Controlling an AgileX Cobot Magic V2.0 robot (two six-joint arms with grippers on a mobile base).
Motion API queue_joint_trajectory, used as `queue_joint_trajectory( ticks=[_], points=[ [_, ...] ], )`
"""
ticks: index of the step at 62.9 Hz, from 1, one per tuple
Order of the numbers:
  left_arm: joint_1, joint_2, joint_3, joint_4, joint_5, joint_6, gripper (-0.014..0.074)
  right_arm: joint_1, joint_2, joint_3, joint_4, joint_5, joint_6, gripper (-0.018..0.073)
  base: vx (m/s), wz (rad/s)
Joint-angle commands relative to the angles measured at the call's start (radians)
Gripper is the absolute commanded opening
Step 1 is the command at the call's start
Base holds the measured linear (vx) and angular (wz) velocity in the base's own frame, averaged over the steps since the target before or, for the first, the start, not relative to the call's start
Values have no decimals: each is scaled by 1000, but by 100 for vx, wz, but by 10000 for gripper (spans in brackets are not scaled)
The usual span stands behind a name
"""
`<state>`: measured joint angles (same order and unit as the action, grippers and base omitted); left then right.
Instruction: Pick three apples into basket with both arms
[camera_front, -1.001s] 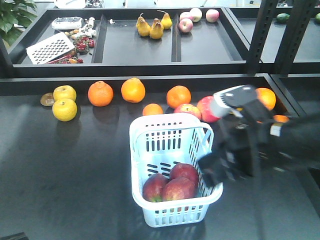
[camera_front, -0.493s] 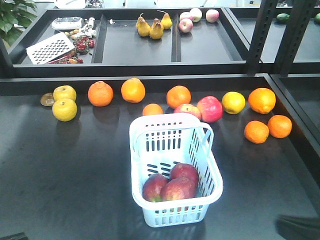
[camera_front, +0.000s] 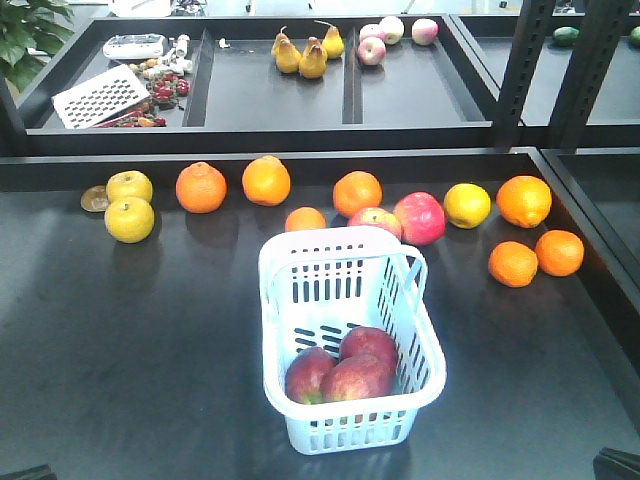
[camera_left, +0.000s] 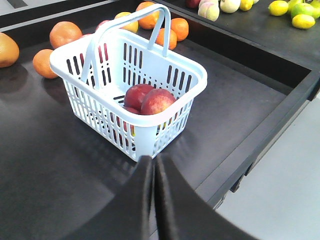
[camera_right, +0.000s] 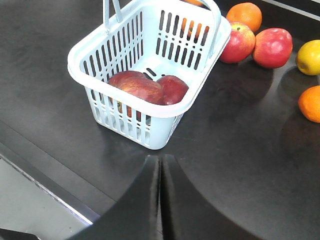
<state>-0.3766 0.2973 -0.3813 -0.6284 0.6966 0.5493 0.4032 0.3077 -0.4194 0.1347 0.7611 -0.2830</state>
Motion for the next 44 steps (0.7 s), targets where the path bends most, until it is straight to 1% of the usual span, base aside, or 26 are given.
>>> queue_joint_trajectory(
  ticks=[1, 31, 36, 39, 41, 44],
  points=[
    [-1, 8, -23, -31, -51, -5, -6, 0, 8, -26, -2, -60, -1, -8, 0, 0],
    [-1, 8, -23, -31, -51, -5, -6, 0, 8, -26, -2, -60, -1, -8, 0, 0],
    [-1, 9, -23, -15, -84, -7, -6, 0, 8, -26, -2, -60, -1, -8, 0, 0],
    [-1, 12, -23, 14, -120, -23, -6, 0, 8, -26, -2, -60, -1, -8, 0, 0],
    [-1, 14, -23, 39, -143, -49, -6, 0, 8, -26, -2, -60, -1, -8, 0, 0],
    [-1, 14, -23, 78, -168, -116, -6, 0, 8, -26, -2, -60, -1, -8, 0, 0]
  ],
)
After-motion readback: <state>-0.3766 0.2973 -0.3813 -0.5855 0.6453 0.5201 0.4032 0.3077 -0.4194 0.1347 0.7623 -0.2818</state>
